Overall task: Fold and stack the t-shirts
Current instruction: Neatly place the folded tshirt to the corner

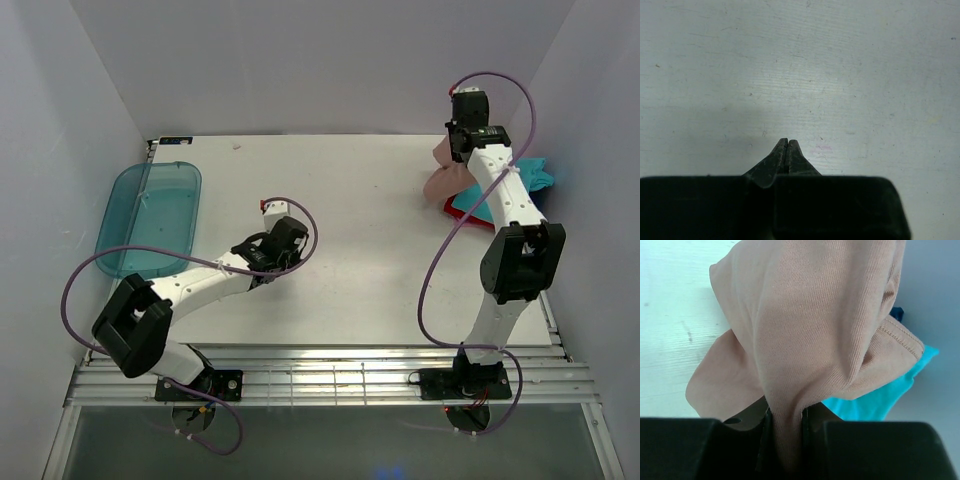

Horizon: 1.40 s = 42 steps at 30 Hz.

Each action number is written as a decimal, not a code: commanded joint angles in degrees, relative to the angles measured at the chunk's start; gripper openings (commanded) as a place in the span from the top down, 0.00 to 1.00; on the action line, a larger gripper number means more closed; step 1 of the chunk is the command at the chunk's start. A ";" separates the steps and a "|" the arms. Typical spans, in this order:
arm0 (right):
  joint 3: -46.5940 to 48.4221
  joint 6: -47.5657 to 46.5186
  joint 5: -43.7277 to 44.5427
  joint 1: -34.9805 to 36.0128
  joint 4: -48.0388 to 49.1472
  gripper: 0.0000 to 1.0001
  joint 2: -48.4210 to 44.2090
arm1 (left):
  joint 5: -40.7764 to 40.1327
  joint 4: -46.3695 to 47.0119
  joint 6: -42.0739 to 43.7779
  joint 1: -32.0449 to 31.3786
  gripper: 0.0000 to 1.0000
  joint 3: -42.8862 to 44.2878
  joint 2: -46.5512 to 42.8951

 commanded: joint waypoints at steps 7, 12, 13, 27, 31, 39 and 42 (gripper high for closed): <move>-0.25 -0.68 -3.26 -10.64 2.90 0.92 -2.59 | 0.29 -1.13 -1.87 0.26 1.00 -1.39 -3.74; 1.86 0.11 -5.64 -15.57 2.72 0.92 -2.23 | 0.29 -1.75 -2.66 0.26 1.00 -2.44 -4.45; 2.13 0.46 -5.91 -16.09 2.63 0.92 -2.15 | 0.37 -1.84 -2.92 0.26 1.00 -2.88 -4.71; -11.83 4.24 0.07 -19.79 6.50 0.92 -1.27 | -0.15 -3.68 -4.42 0.18 1.00 -4.90 -8.31; -18.07 6.97 0.24 -19.79 6.06 0.92 -1.09 | -0.33 -4.73 -5.12 0.18 1.00 -5.17 -9.46; -17.30 6.88 -5.11 -19.88 8.96 0.58 -5.83 | -1.30 -5.26 -4.51 0.26 1.00 -4.29 -10.16; -15.27 7.50 -9.59 -19.79 9.48 0.08 -10.38 | -0.77 -5.26 -4.95 0.26 1.00 -4.29 -10.16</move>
